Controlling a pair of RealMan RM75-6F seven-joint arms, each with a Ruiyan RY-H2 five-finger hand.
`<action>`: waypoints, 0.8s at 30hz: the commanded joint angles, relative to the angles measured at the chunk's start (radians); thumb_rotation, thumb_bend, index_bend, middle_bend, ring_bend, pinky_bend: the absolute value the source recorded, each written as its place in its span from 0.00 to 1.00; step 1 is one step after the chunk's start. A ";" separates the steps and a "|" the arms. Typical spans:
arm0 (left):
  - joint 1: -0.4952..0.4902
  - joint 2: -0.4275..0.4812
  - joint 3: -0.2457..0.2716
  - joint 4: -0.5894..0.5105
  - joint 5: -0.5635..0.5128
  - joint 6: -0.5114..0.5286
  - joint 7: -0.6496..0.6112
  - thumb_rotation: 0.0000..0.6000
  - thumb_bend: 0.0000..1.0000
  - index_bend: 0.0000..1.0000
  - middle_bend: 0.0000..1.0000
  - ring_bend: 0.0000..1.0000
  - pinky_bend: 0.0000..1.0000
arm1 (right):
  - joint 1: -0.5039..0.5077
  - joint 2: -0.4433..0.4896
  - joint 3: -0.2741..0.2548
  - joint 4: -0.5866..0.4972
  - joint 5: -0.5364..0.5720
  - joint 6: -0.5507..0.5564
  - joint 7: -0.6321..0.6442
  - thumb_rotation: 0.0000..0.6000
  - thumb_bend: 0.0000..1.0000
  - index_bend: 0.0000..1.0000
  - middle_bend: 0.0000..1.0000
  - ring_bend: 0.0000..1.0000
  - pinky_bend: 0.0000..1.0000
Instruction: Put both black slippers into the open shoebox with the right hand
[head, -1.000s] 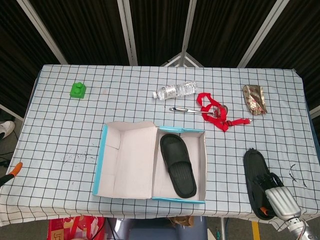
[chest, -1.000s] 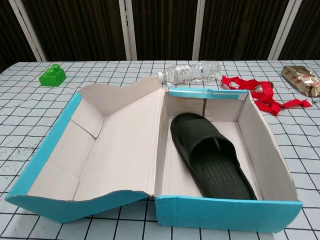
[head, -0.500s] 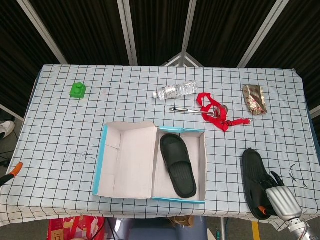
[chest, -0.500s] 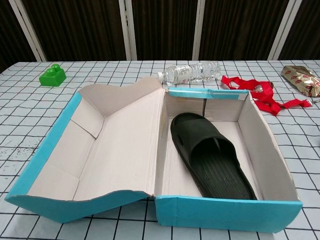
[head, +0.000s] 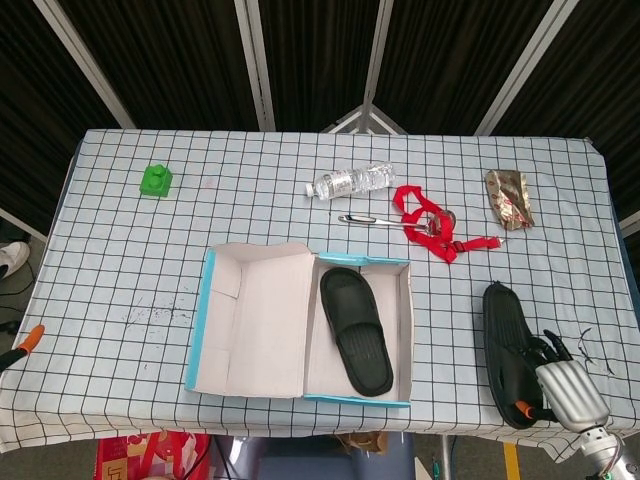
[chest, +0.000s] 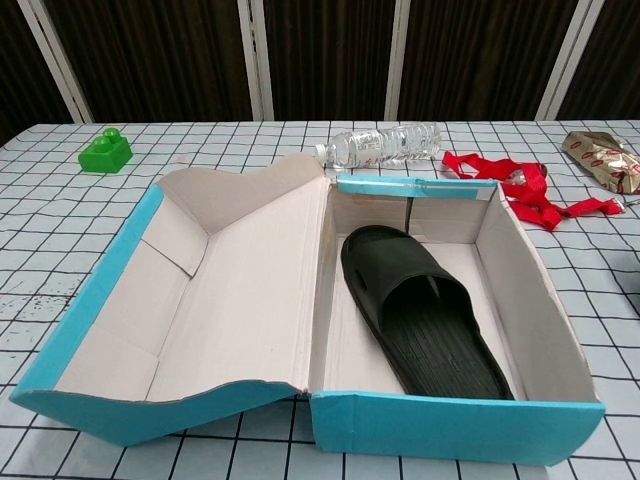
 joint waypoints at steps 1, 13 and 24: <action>0.001 0.001 -0.002 0.000 -0.001 0.004 -0.004 1.00 0.07 0.14 0.00 0.00 0.10 | 0.029 0.065 0.034 -0.089 0.016 0.000 0.021 1.00 0.38 0.61 0.37 0.15 0.02; 0.006 0.007 -0.008 -0.002 -0.009 0.008 -0.021 1.00 0.07 0.14 0.00 0.00 0.10 | 0.200 0.286 0.192 -0.507 0.120 -0.125 0.170 1.00 0.38 0.61 0.38 0.16 0.02; 0.005 0.015 -0.015 0.004 -0.025 -0.001 -0.046 1.00 0.07 0.14 0.00 0.00 0.10 | 0.315 0.266 0.255 -0.766 0.302 -0.304 0.255 1.00 0.39 0.61 0.41 0.18 0.02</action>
